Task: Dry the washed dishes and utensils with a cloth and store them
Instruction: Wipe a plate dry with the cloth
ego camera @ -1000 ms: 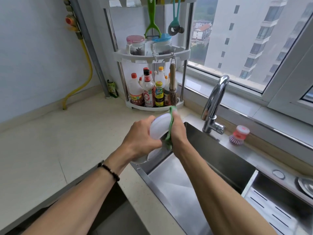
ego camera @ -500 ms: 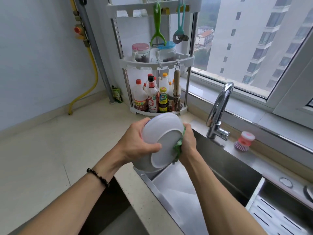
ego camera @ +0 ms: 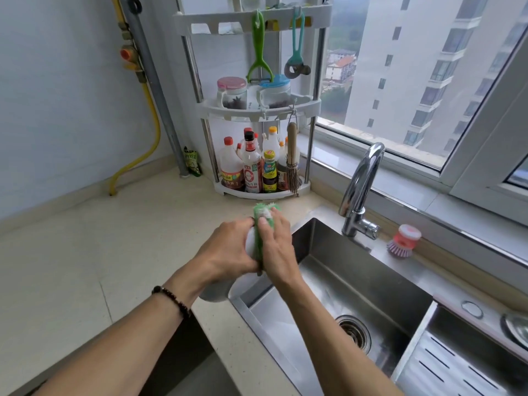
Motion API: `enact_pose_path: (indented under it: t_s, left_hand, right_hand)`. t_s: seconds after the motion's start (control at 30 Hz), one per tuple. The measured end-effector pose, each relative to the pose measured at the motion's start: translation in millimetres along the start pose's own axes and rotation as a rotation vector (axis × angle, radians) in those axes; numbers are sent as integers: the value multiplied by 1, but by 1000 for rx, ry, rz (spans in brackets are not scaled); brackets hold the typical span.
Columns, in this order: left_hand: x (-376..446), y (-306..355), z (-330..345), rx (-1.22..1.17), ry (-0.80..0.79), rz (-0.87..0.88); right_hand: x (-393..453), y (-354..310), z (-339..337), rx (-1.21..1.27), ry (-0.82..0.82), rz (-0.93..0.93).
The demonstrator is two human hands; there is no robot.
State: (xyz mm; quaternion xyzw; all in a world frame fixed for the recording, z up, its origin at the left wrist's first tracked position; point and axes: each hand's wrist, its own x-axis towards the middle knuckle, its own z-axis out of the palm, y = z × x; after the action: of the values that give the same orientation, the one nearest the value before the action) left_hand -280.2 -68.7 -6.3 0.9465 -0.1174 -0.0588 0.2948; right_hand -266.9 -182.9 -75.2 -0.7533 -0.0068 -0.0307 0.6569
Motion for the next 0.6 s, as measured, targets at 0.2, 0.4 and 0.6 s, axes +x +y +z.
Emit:
enact_pose_path:
  t_s: [0.2, 0.4, 0.6]
  left_hand:
    - [-3, 0, -3, -28, 132, -19]
    - [-8, 5, 1, 11, 128, 13]
    - [-5, 4, -1, 56, 123, 9]
  right_hand:
    - [4, -6, 2, 15, -69, -33]
    - [21, -10, -5, 384, -19, 204]
    - [18, 3, -3, 268, -126, 215]
